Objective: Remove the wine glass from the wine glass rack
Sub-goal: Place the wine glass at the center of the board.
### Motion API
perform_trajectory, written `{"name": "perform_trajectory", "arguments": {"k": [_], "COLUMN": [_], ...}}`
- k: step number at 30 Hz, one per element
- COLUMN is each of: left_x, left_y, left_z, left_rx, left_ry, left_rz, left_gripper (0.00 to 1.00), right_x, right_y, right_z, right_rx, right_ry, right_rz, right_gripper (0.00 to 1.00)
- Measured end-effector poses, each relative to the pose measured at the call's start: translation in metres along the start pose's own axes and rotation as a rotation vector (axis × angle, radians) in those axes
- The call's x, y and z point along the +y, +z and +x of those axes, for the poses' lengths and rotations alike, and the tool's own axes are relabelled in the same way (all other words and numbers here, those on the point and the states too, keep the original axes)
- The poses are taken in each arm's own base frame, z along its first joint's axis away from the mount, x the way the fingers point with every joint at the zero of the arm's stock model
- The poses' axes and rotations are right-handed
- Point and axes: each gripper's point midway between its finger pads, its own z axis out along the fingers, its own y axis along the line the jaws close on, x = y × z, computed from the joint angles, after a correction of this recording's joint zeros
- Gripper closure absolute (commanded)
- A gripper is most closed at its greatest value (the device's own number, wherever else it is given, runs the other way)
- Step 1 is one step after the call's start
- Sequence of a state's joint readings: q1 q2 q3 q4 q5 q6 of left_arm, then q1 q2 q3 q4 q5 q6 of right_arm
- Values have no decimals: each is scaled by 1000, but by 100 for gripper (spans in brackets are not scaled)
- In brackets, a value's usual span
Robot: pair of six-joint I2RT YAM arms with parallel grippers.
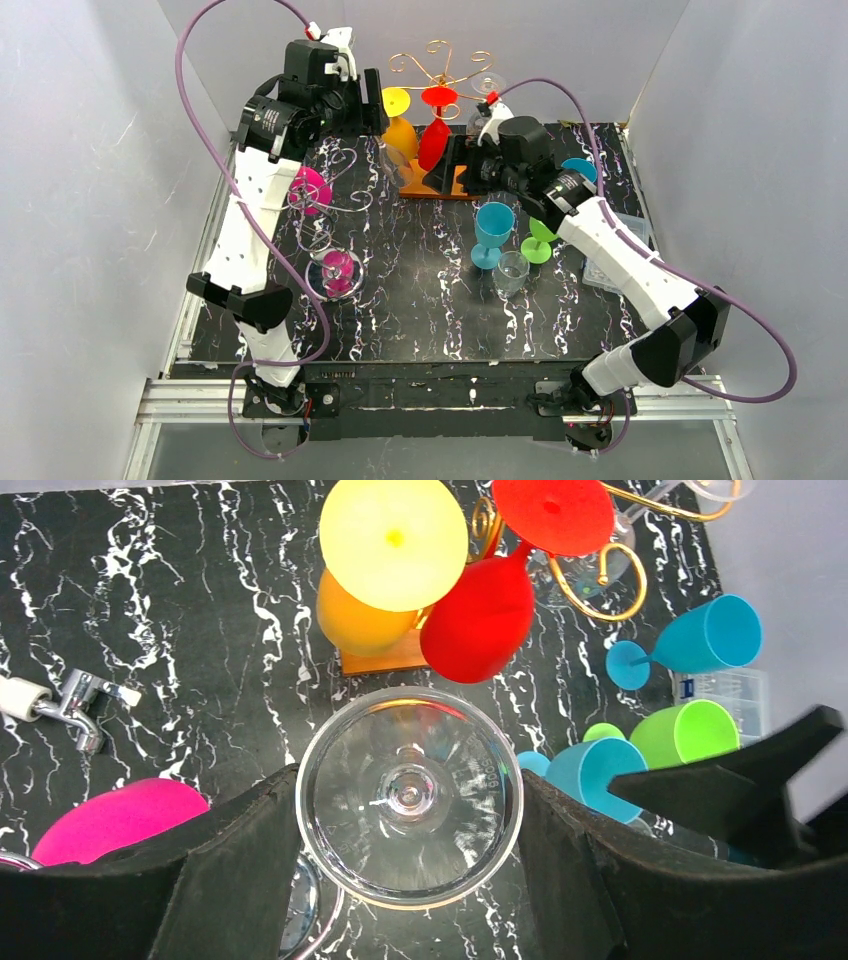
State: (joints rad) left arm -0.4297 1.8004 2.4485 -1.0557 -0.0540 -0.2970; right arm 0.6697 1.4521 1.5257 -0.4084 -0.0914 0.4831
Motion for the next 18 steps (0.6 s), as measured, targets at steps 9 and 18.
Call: {"name": "perform_trajectory", "arguments": {"k": [9, 18], "left_x": [-16, -29], "left_y": [-14, -20], "left_z": [0, 5], "left_rx": [-2, 24], "left_ry": [-43, -89], "left_rz": [71, 133], "left_gripper": [75, 75], "right_x": [-15, -22], "right_y": [6, -8], "right_z": [20, 13], "right_rx": [-2, -96], "right_ry": [279, 455], "right_rz": [-109, -173], "right_gripper": [2, 2]}}
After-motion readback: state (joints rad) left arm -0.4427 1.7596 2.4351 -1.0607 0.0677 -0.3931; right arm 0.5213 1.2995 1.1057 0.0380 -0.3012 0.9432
